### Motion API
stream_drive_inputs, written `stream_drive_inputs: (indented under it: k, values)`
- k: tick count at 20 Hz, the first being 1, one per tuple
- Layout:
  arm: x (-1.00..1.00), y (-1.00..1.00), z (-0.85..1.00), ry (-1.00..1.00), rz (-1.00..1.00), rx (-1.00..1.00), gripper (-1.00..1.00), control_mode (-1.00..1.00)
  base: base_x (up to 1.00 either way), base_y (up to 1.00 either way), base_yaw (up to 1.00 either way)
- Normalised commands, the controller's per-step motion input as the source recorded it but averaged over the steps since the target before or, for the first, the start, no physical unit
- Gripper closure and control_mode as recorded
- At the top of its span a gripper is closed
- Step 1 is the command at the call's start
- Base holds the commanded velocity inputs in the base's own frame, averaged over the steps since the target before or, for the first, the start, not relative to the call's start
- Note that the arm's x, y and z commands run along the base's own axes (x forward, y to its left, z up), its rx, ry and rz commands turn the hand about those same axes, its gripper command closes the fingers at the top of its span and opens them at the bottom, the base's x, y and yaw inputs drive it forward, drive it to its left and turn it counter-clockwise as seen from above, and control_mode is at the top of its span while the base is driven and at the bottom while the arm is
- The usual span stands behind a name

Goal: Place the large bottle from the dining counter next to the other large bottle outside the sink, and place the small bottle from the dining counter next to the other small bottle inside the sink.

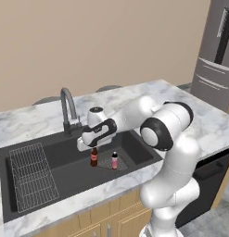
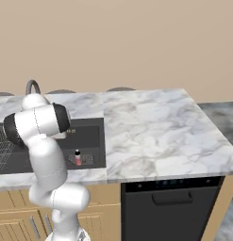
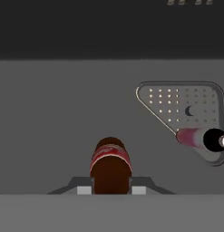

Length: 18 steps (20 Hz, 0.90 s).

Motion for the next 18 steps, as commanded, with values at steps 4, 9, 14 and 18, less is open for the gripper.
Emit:
stream_drive_inputs:
  k: [4, 9, 14, 18]
  values:
    - [0.47, 0.02, -0.32, 0.0, -0.07, 0.0, 1.0, -1.0, 0.0, 0.0, 0.0]
    - [0.51, 0.29, -0.29, 0.0, -0.08, 0.0, 1.0, -1.0, 0.0, 0.0, 0.0]
    - [0.27, 0.37, -0.19, 0.0, -0.1, 0.0, 1.0, -1.0, 0.0, 0.0, 0.0]
    - [0.03, 0.2, -0.17, 0.03, -0.13, -0.03, 1.0, -1.0, 0.0, 0.0, 0.0]
